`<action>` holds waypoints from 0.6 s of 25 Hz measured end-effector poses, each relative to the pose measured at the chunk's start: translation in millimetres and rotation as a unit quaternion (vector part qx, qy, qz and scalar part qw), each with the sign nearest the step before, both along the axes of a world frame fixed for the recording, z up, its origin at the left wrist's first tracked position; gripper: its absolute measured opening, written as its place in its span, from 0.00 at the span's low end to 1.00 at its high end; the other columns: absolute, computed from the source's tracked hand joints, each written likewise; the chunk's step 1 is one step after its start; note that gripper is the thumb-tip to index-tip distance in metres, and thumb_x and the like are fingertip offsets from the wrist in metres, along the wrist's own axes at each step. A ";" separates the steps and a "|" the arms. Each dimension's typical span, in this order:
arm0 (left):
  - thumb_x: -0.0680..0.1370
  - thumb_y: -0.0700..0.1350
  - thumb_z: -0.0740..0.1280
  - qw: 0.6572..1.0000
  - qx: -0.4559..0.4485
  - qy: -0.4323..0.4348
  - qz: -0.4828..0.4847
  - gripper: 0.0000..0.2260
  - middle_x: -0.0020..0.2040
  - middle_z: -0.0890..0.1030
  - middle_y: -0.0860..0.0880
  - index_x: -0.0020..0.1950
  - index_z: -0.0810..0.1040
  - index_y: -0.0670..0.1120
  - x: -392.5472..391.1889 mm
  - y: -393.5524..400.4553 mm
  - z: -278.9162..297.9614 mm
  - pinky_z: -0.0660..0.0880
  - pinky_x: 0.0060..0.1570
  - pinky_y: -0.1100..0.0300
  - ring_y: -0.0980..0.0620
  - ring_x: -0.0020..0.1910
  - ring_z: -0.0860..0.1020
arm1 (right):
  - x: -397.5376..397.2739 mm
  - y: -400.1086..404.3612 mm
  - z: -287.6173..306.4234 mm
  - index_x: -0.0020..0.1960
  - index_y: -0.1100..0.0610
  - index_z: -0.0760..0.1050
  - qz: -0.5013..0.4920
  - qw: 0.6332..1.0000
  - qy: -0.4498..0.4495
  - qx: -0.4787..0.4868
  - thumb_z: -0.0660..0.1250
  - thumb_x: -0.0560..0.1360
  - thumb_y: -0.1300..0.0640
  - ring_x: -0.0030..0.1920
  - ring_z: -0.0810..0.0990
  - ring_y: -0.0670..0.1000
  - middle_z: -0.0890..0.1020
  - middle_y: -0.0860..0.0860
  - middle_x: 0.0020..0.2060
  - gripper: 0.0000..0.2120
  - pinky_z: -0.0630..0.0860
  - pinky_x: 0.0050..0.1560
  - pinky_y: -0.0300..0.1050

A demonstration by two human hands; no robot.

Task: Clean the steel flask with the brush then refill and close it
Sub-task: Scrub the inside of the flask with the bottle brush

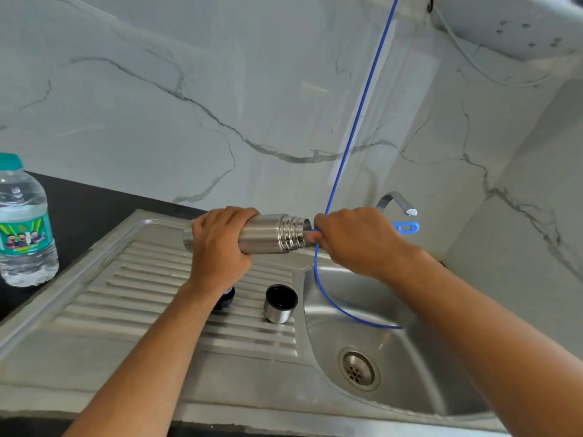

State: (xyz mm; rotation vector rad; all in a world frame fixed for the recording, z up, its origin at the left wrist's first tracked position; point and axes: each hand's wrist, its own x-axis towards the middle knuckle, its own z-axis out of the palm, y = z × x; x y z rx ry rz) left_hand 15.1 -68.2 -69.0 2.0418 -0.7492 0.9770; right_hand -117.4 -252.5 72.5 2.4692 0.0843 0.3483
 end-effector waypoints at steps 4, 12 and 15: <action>0.58 0.34 0.77 0.999 0.027 0.019 -0.003 0.33 0.54 0.80 0.54 0.62 0.79 0.51 -1.8 -3.2 -3.9 0.64 0.59 0.52 0.48 0.54 0.76 | 7.7 -7.7 -10.1 0.53 0.53 0.72 0.018 1.000 0.015 0.011 0.49 0.86 0.43 0.36 0.72 0.56 0.73 0.49 0.37 0.18 0.66 0.37 0.48; 0.62 0.35 0.78 0.992 0.036 0.059 0.105 0.33 0.57 0.81 0.52 0.65 0.78 0.52 18.7 21.5 -6.6 0.66 0.62 0.46 0.47 0.58 0.76 | -1.8 -72.0 21.4 0.54 0.49 0.75 0.000 0.996 0.000 0.084 0.46 0.83 0.37 0.44 0.79 0.51 0.81 0.45 0.44 0.24 0.65 0.42 0.46; 0.61 0.34 0.78 0.992 0.034 0.069 0.103 0.34 0.56 0.81 0.51 0.65 0.78 0.51 16.2 15.8 -8.3 0.67 0.60 0.45 0.46 0.56 0.76 | 0.3 -74.1 16.2 0.51 0.48 0.75 0.013 0.996 -0.035 0.083 0.47 0.84 0.39 0.45 0.81 0.53 0.82 0.45 0.43 0.21 0.63 0.44 0.45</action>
